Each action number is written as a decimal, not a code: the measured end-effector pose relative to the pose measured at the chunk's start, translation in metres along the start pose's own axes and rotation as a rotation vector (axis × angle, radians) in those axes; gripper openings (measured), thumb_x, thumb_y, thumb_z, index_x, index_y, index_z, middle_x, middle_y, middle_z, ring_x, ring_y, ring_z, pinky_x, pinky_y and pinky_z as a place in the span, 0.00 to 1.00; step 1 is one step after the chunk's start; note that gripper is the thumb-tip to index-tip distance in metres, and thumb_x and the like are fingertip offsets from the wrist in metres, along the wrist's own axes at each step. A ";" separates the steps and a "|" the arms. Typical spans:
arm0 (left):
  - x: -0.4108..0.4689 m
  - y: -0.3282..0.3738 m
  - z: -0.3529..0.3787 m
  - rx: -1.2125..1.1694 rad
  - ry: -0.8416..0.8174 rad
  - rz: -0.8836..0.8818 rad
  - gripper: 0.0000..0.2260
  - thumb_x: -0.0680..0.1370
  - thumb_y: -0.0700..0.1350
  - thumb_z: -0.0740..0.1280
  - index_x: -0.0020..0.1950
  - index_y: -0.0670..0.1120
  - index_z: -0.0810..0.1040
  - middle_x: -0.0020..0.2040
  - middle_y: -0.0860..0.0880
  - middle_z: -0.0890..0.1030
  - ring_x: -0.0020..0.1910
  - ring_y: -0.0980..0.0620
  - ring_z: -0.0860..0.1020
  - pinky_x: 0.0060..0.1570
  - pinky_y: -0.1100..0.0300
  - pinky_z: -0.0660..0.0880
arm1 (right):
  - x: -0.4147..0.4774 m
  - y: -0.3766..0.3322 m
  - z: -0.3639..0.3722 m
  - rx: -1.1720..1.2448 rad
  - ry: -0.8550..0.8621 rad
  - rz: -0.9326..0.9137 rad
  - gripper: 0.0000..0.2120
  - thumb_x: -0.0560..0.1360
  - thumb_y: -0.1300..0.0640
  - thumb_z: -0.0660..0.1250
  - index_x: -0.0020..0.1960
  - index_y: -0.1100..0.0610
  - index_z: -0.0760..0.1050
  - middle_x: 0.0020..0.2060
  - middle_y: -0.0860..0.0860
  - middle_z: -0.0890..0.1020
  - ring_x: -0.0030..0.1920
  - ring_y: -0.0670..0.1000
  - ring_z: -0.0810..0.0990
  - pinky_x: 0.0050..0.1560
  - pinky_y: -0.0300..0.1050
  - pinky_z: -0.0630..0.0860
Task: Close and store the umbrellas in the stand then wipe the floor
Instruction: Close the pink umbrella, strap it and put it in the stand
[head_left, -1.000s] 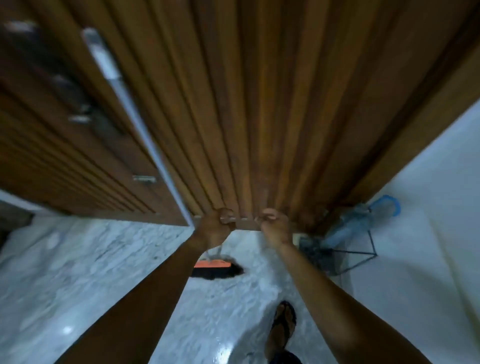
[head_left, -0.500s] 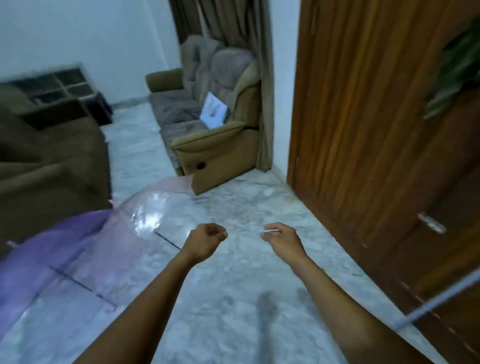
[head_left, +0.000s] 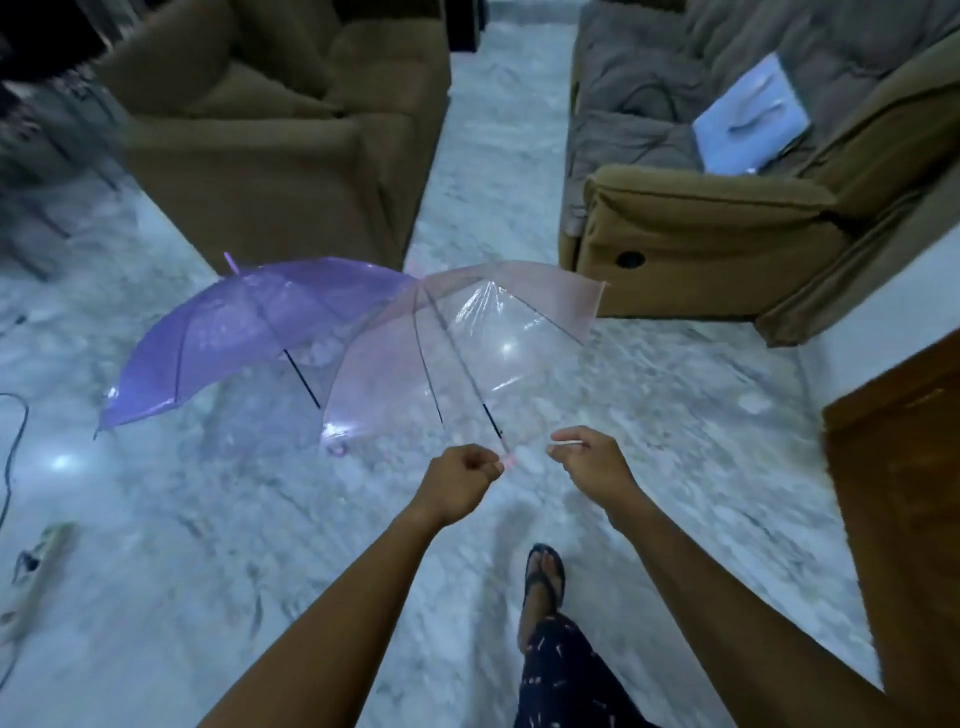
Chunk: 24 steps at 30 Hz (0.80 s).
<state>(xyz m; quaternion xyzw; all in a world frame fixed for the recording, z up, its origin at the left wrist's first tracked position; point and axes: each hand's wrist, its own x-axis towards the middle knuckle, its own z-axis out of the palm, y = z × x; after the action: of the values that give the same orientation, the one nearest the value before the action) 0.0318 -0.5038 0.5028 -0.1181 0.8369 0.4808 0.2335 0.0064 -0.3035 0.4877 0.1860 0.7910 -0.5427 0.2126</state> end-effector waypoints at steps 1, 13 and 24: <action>0.025 -0.004 0.005 -0.018 0.014 -0.048 0.09 0.79 0.50 0.69 0.55 0.47 0.83 0.55 0.50 0.84 0.57 0.50 0.79 0.55 0.61 0.71 | 0.032 0.000 0.002 -0.028 -0.027 0.017 0.05 0.75 0.54 0.73 0.51 0.51 0.81 0.51 0.53 0.83 0.52 0.56 0.82 0.50 0.48 0.77; 0.308 -0.147 0.114 -0.116 0.021 -0.330 0.12 0.79 0.52 0.68 0.61 0.50 0.80 0.56 0.50 0.82 0.57 0.51 0.79 0.55 0.60 0.72 | 0.334 0.142 0.071 -0.156 -0.135 0.172 0.07 0.75 0.51 0.72 0.50 0.53 0.83 0.45 0.50 0.84 0.44 0.52 0.81 0.49 0.47 0.78; 0.517 -0.293 0.151 -0.377 0.228 -0.187 0.18 0.84 0.50 0.58 0.74 0.52 0.69 0.72 0.50 0.72 0.69 0.49 0.72 0.71 0.48 0.67 | 0.548 0.207 0.182 -0.119 -0.299 -0.119 0.13 0.83 0.62 0.60 0.65 0.62 0.77 0.57 0.56 0.80 0.54 0.52 0.77 0.48 0.39 0.73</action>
<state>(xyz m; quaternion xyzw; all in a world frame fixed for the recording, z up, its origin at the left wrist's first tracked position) -0.2488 -0.5093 -0.0419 -0.2904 0.7386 0.5884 0.1548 -0.3214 -0.3692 -0.0269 0.0432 0.7909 -0.5281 0.3062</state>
